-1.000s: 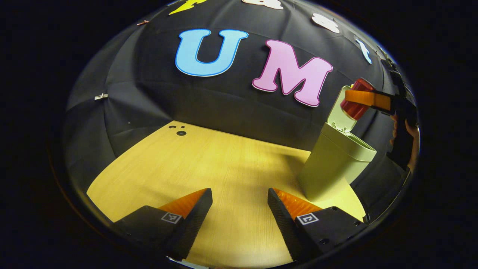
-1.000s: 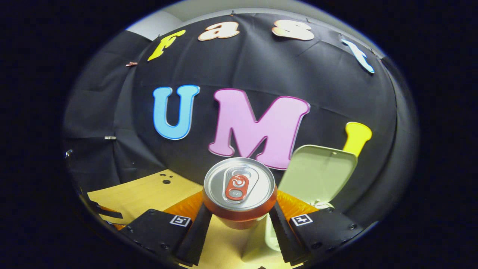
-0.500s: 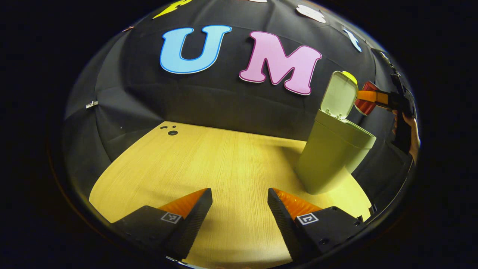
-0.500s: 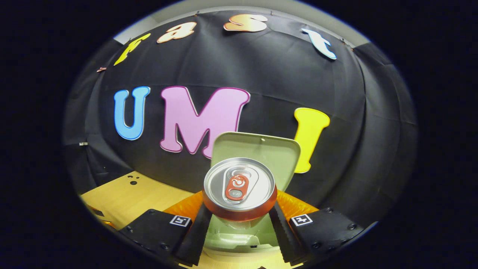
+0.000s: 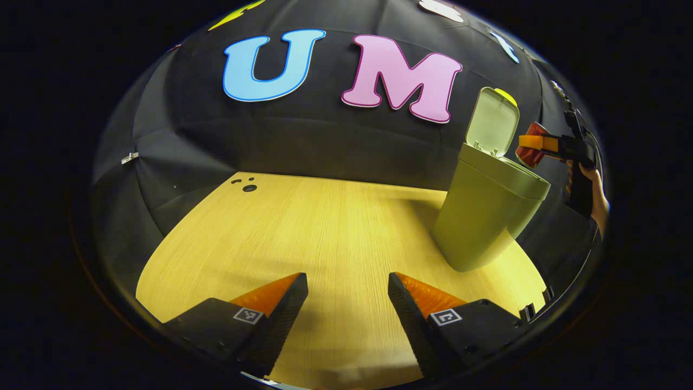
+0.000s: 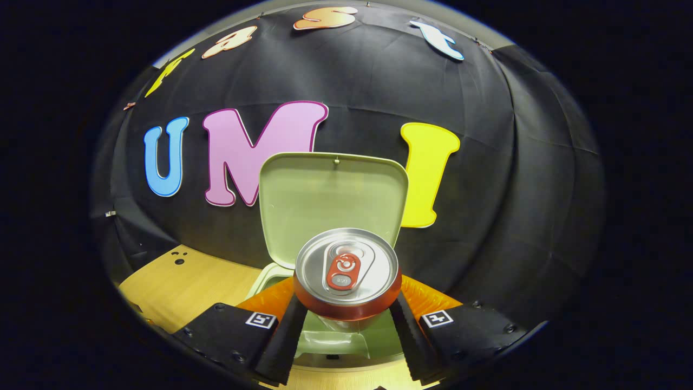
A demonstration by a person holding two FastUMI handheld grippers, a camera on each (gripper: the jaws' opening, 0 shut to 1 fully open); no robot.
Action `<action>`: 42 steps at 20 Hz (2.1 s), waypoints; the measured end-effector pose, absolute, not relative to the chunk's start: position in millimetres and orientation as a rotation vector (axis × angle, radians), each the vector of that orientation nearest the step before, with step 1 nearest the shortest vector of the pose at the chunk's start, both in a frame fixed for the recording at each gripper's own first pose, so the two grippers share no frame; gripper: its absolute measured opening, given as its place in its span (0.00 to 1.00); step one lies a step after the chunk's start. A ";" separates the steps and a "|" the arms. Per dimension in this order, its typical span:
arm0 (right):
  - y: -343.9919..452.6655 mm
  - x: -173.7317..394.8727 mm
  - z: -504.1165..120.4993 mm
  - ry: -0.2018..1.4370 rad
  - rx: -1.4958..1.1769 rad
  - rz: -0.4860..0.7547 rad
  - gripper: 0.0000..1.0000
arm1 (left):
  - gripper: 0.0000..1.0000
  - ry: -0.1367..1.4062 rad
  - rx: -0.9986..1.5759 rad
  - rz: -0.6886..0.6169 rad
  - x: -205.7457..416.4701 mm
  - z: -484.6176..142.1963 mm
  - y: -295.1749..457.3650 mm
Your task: Press the lid of the desktop garbage bin to open it, pick up the crumpled paper on the desktop and throw it into the bin, then pick up the pop can on the desktop and drop it into the bin, and finally close the garbage bin lid.
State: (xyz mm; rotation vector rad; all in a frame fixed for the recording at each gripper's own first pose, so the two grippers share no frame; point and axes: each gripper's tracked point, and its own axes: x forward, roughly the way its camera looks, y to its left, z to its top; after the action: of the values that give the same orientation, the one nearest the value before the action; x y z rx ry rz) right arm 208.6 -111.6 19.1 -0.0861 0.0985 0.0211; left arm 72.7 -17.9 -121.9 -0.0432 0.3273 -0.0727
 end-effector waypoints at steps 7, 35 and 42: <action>-106.2 220.6 5.8 0.121 -0.079 0.045 0.83 | 0.96 0.345 -0.031 -0.080 78.1 -128.0 -35.6; -77.8 271.0 200.5 -0.144 0.028 0.191 0.96 | 0.96 0.390 -0.160 0.091 90.8 -140.0 -17.4; -81.2 313.0 190.4 -0.051 0.048 0.152 0.96 | 0.96 0.388 -0.164 0.127 102.9 -136.9 -14.1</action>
State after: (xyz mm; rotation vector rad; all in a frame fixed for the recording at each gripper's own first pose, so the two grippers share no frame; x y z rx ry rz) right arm 313.0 -81.2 190.4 0.0484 -0.0514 0.1522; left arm 102.9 -14.1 -136.9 -0.1639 0.3883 0.1267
